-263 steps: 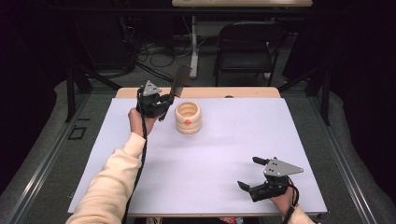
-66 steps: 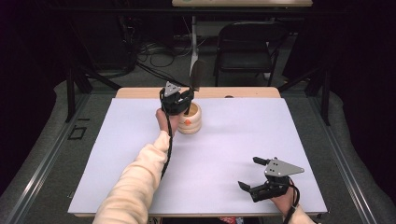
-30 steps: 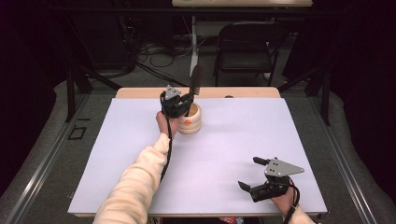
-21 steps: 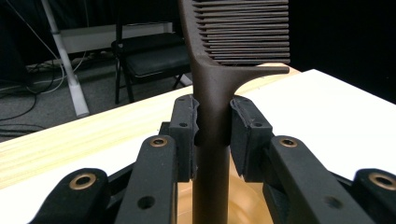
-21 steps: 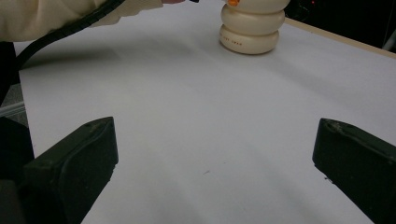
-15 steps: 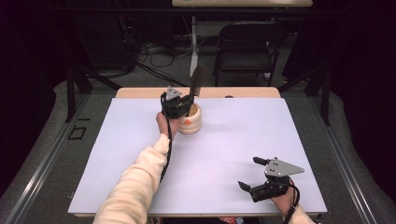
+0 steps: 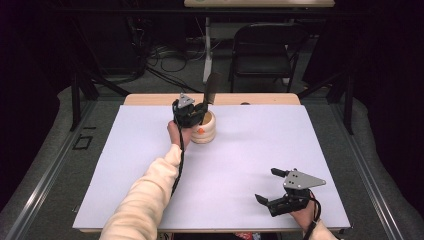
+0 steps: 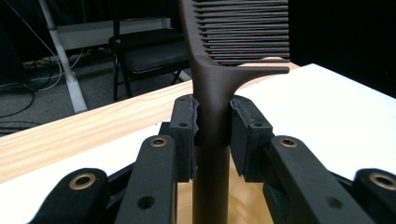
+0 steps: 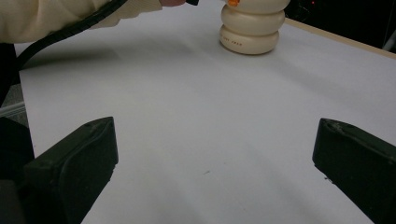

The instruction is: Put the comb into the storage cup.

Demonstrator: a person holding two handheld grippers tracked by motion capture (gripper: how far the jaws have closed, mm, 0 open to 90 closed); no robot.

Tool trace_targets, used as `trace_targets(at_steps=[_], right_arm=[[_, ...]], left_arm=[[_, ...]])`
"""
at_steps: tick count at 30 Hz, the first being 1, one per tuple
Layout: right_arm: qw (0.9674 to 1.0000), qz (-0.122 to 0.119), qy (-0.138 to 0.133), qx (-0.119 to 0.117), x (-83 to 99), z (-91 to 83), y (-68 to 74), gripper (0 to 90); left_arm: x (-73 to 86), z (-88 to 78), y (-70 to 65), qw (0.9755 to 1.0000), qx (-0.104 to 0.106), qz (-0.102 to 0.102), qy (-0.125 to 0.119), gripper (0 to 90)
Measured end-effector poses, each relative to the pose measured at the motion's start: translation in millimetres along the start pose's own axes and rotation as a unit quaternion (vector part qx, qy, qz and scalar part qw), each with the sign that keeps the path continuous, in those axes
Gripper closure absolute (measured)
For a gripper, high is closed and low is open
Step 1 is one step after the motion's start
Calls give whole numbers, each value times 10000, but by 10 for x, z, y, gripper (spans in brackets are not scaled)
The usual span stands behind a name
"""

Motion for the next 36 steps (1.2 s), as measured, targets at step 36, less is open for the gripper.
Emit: trace_targets(at_steps=[36], right_arm=[[10000,3,-8,-3,-3,-4,0,0]], left_arm=[[62,-70,-79,9993,125,307,167,583]])
Point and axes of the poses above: each handheld gripper's, and its own axes: z roughly forward along the jaws, x roughly out of its underside, y roughly to its left, the point moved 6 cm from there along z, roughly forward along the jaws, and after that the axes turned 13 degrees about z, right-handed, at the moved point
